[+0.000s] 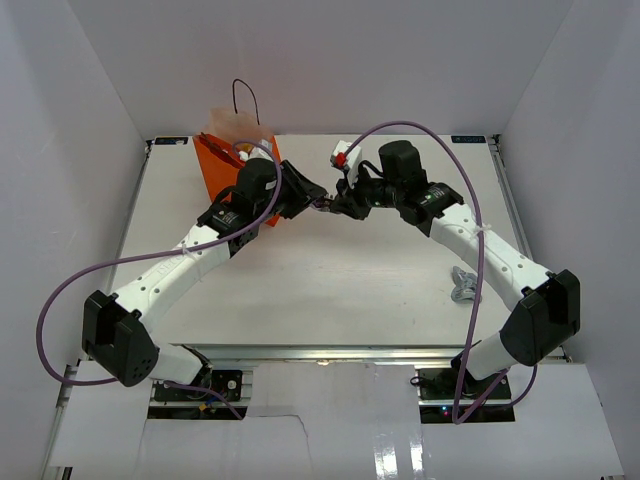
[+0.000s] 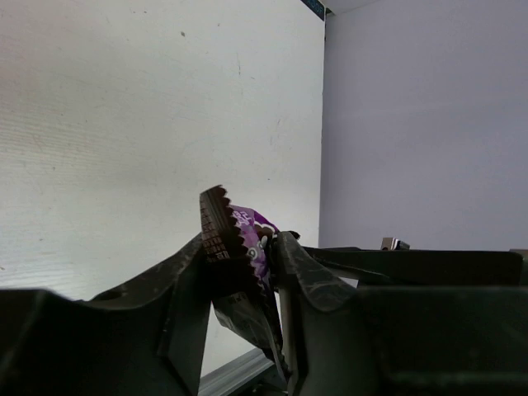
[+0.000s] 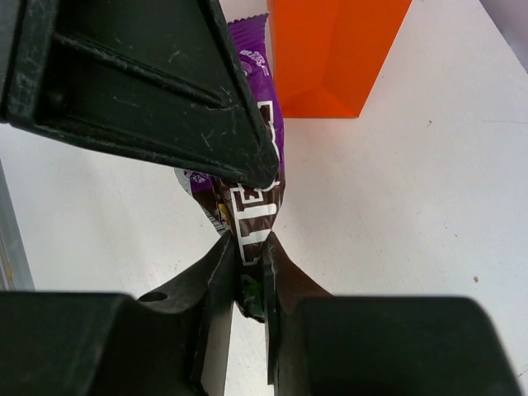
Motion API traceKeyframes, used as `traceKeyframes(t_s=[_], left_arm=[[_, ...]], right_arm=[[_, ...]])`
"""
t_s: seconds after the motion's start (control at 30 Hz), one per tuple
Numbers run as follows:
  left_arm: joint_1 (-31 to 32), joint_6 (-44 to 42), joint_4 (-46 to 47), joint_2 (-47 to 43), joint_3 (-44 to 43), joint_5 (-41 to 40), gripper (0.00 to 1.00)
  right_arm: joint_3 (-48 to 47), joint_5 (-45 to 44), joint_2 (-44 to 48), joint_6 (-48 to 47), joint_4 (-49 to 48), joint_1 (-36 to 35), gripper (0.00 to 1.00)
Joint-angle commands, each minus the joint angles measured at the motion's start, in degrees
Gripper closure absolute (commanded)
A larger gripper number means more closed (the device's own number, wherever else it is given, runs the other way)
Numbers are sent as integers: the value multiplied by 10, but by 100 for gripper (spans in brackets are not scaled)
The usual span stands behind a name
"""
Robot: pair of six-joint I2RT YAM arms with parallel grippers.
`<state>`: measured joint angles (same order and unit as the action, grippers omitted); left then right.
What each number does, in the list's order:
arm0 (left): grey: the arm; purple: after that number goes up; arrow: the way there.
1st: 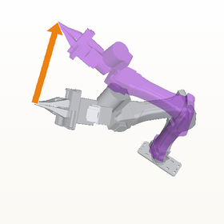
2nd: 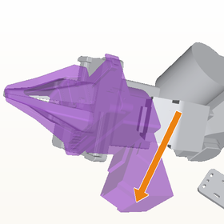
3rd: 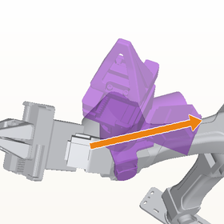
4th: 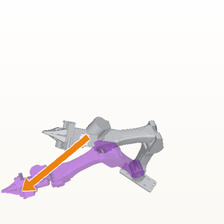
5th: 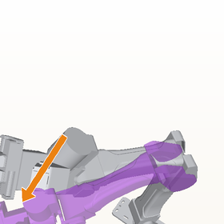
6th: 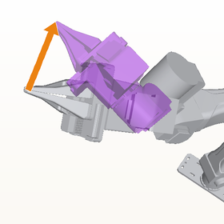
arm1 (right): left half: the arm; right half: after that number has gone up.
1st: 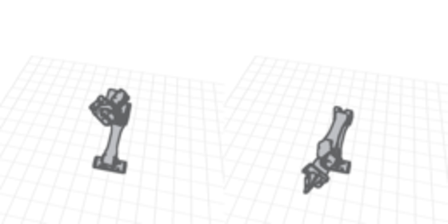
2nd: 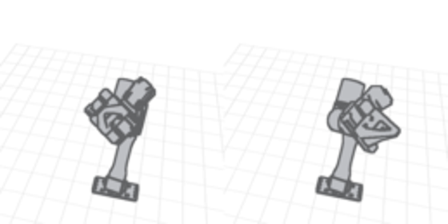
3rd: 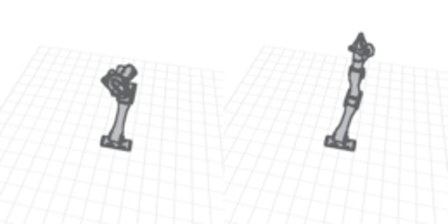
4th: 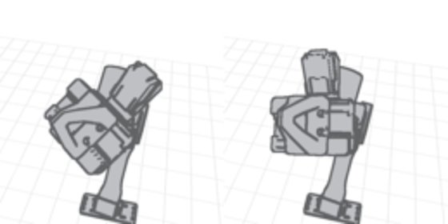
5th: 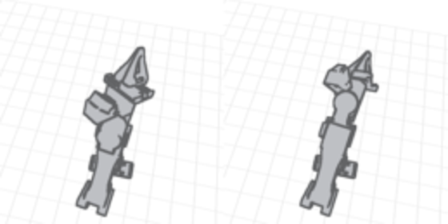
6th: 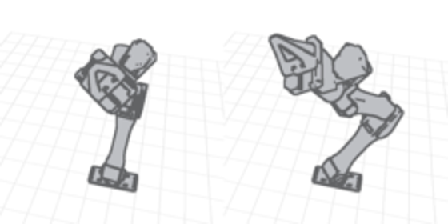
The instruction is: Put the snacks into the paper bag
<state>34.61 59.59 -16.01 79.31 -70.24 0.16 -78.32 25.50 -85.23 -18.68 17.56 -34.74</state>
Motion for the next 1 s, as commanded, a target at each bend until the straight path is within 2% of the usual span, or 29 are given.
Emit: traceKeyframes(t_s=[0.0, 0.1, 0.13, 0.17, 0.2, 0.27, 0.3, 0.4, 0.53, 0.57, 0.77, 0.87, 0.97], left_arm=[[3, -8, 2, -8, -19, -14, 57], [3, -20, -4, -10, -28, -22, 68], [3, -24, -11, -13, -34, -27, 75], [3, -27, -14, -14, -37, -33, 78], [2, -36, -17, -17, -39, -45, 80], [1, -46, -26, -25, -48, -59, 88], [-2, -59, -29, -28, -53, -68, 90], [-23, -87, -54, -31, -89, -83, 94], [-98, -139, -109, -20, -157, -58, 97], [-137, -145, -114, -17, -182, -47, 97], [-233, -194, -169, 52, -299, -23, 97], [-253, -221, -194, 108, -363, -20, 96], [-261, -243, -207, 141, -394, -23, 94]], right_arm=[[-17, 2, 9, 3, -31, 0, 84], [-17, 6, 9, 4, -28, 0, 81], [-18, 6, 11, 4, -27, 0, 76], [-19, 7, 11, 4, -26, 0, 71], [-20, 8, 13, 1, -24, 0, 58], [-25, 10, 15, -1, -21, 0, 42], [-28, 15, 17, -6, -15, 2, 25], [-46, 40, 30, -11, 4, 23, 6], [-69, 134, 50, -8, 23, 98, 1], [-73, 169, 53, -6, 26, 133, 2], [-18, 188, 86, -7, 35, 222, 2], [35, 188, 110, -6, 35, 241, 2], [52, 182, 121, -7, 37, 252, 3]])
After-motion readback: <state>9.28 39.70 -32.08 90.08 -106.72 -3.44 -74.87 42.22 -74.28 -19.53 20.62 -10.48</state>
